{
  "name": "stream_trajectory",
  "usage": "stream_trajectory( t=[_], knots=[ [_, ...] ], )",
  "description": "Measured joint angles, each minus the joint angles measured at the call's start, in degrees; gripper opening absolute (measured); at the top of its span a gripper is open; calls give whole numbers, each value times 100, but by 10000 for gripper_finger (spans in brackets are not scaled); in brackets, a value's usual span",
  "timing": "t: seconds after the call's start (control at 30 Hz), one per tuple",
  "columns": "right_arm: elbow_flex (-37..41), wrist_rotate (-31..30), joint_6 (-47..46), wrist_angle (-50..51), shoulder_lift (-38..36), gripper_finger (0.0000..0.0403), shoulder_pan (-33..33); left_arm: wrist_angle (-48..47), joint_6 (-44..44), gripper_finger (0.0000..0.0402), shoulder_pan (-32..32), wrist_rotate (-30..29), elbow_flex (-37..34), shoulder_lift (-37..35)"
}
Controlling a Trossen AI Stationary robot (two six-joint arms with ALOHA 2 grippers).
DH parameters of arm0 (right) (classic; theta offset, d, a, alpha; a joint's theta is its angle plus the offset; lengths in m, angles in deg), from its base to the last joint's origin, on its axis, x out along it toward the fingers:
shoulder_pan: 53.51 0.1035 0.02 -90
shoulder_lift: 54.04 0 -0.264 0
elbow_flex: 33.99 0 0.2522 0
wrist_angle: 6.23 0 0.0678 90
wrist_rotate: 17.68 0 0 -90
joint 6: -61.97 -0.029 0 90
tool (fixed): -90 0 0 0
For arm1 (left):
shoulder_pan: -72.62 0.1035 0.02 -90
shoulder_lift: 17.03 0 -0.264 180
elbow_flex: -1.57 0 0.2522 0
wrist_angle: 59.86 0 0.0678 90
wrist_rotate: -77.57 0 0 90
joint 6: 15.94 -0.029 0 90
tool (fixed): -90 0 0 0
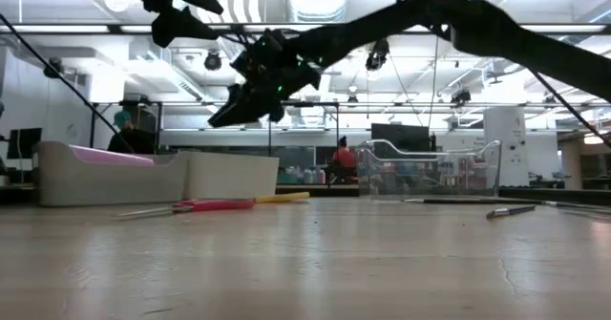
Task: Pick & Place Paint Supplies
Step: Put the bottom left silver paint brush into the white bin
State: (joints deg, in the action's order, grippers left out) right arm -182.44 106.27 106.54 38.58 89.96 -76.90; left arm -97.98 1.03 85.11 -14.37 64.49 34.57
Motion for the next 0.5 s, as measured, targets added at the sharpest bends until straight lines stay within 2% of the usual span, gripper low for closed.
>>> stream_trajectory(
  t=[0.17,0.3,0.5],
  knots=[
    [0,-19,-515,811,-251,118,28,2,0,271,0,0,-1,0],
    [0,-91,-486,1321,-423,116,63,4,0,271,0,0,1,0],
    [4,-94,-376,2083,-561,73,70,4,0,271,0,0,0,0]
  ],
)
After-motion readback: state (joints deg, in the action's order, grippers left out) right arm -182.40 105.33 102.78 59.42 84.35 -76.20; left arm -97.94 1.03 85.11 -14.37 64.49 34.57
